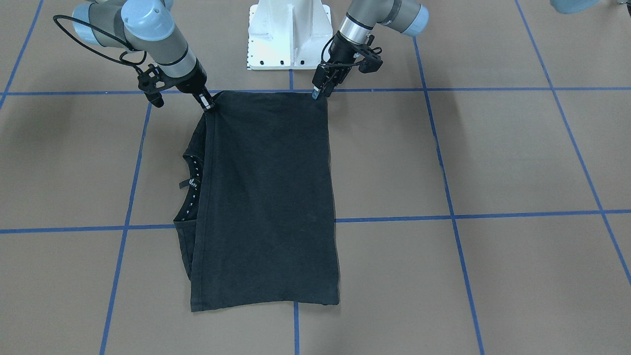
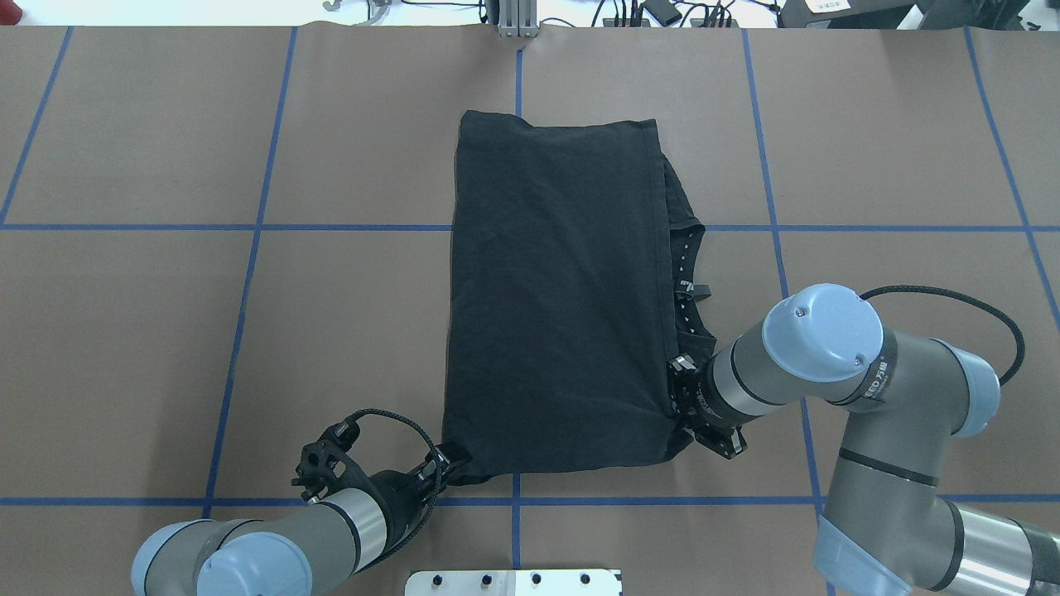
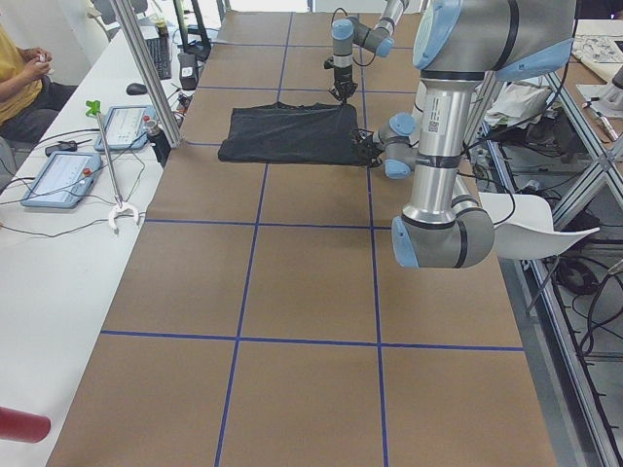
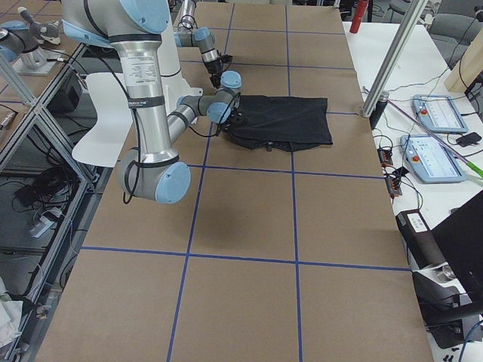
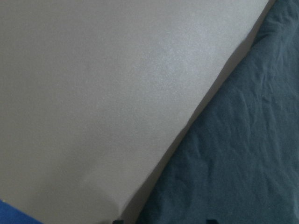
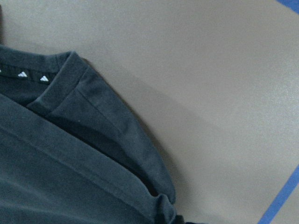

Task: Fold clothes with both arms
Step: 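Lower the left gripper to the shirt's other near corner and grasp it, then lift the near edge with both grippers and fold it over toward the far edge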

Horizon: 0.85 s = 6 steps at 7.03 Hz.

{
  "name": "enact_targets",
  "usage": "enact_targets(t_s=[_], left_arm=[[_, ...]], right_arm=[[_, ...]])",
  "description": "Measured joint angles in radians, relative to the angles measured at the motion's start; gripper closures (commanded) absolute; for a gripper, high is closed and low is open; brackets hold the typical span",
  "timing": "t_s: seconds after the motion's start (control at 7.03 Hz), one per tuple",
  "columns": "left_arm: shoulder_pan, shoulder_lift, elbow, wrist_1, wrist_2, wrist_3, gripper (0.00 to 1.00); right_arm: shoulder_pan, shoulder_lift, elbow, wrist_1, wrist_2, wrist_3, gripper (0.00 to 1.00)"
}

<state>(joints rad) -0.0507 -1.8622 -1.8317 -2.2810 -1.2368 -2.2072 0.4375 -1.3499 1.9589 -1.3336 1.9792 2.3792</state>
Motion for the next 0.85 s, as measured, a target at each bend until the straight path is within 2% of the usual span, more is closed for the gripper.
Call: enact_targets(t_s=[0.57, 0.85], left_arm=[[0.0, 0.005, -0.013, 0.0, -0.001, -0.009, 1.0], [-0.001, 0.013, -0.057, 0.004, -0.002, -0.01, 1.0]], right_arm=[[0.001, -0.001, 0.002, 0.001, 0.003, 0.0, 1.0], [0.003, -0.002, 0.01, 0.003, 0.008, 0.0, 1.0]])
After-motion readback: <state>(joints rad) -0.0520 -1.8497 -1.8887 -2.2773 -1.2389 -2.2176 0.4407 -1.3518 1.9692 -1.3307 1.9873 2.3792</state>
